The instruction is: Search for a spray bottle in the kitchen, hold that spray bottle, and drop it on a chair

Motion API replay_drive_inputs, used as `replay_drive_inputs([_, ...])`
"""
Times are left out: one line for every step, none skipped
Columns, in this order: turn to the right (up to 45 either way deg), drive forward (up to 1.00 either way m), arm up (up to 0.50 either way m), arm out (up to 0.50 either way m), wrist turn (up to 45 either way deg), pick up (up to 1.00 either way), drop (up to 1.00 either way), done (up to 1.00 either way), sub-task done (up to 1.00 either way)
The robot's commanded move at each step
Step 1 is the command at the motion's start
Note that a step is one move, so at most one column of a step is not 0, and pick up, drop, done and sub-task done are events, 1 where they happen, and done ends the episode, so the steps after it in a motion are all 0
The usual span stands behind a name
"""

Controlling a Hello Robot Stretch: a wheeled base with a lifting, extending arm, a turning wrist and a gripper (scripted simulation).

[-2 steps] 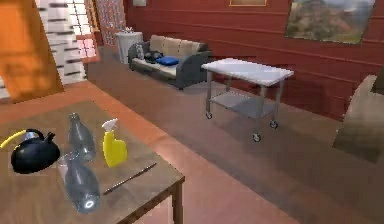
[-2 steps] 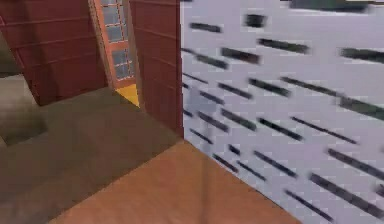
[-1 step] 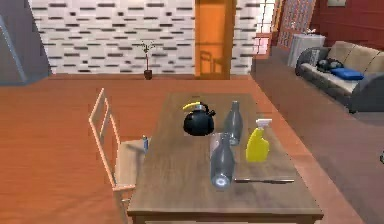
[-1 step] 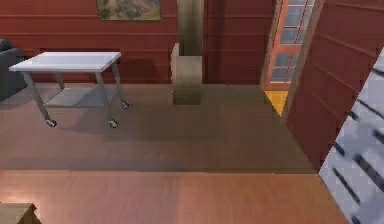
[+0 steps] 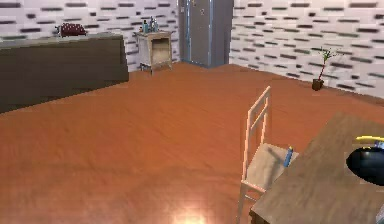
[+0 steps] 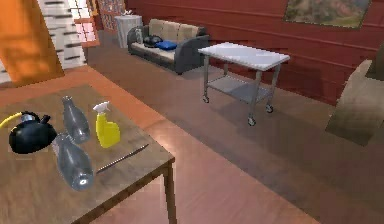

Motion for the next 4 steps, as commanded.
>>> replay_drive_inputs([-21.0,0.00,0.00,0.00,0.0,0.00,0.00,0.00,0.00])
replay_drive_inputs([45.0,0.00,0.00,0.00,0.0,0.00,0.00,0.00,0.00])
replay_drive_inputs([45.0,0.00,0.00,0.00,0.0,0.00,0.00,0.00,0.00])
replay_drive_inputs([36.0,0.00,0.00,0.00,0.0,0.00,0.00,0.00,0.00])
